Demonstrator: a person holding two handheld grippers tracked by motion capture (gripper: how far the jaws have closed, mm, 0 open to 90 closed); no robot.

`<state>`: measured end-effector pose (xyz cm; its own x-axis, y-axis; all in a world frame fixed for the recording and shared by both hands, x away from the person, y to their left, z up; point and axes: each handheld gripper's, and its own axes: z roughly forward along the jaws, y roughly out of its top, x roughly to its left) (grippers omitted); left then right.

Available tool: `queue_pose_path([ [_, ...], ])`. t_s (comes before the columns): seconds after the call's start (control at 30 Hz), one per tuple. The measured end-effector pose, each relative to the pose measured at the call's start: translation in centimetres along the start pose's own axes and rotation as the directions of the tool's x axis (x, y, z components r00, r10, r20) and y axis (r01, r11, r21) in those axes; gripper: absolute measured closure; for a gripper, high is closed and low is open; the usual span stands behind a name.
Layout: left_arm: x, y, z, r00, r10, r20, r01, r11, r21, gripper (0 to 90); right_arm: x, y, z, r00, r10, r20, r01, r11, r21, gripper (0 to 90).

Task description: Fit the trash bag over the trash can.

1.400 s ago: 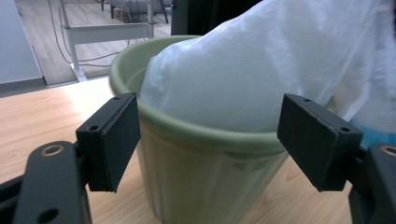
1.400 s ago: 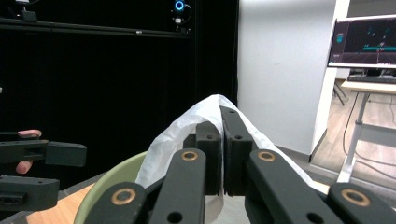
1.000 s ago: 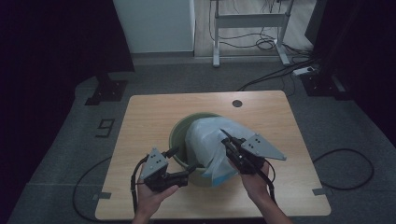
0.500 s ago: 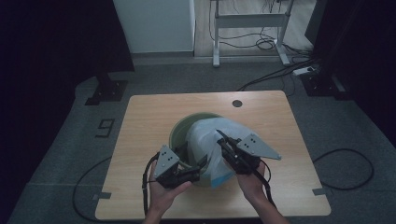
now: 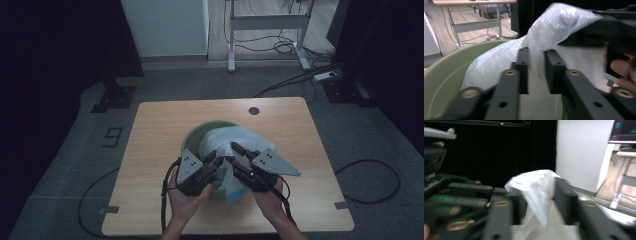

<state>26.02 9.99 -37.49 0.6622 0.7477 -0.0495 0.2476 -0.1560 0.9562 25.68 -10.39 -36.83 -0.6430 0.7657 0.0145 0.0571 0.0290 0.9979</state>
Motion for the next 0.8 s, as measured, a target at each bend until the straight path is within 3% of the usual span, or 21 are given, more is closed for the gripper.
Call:
queue_pose_path([
  [0.07, 0.4, -0.1, 0.1, 0.9998, -0.021, 0.002, 0.021, 0.9998, -0.003, 84.0, 0.6, -0.4, -0.9, 0.9994, -0.028, 0.02, 0.028, 1.0, -0.004, 39.6],
  [0.17, 0.8, -0.3, 0.2, 0.9983, -0.057, -0.01, 0.056, 0.9983, -0.015, 87.4, 1.7, -1.2, -2.8, 0.9969, -0.048, 0.062, 0.05, 0.998, -0.035, 28.4],
  [0.27, 0.9, -0.3, 0.1, 0.9974, -0.069, -0.022, 0.069, 0.9973, -0.027, 88.8, 2.3, -2.2, -4.7, 0.9973, -0.018, 0.071, 0.022, 0.998, -0.058, 23.6],
  [0.33, 1.0, -0.1, 0.0, 0.9967, -0.076, -0.029, 0.075, 0.9965, -0.037, 89.2, 2.9, -3.9, -6.1, 0.9933, 0.026, 0.112, -0.02, 0.998, -0.055, 19.5],
  [0.6, 1.0, 0.3, 0.0, 0.9959, -0.085, -0.031, 0.084, 0.9955, -0.044, 89.0, 4.7, -7.7, -6.0, 0.9763, 0.077, 0.203, -0.074, 0.997, -0.023, 13.2],
  [0.8, 1.3, 0.2, -0.2, 0.9957, -0.088, -0.028, 0.087, 0.9954, -0.039, 88.7, 5.9, -9.5, -4.5, 0.9663, 0.057, 0.251, -0.06, 0.998, 0.004, 12.4],
])
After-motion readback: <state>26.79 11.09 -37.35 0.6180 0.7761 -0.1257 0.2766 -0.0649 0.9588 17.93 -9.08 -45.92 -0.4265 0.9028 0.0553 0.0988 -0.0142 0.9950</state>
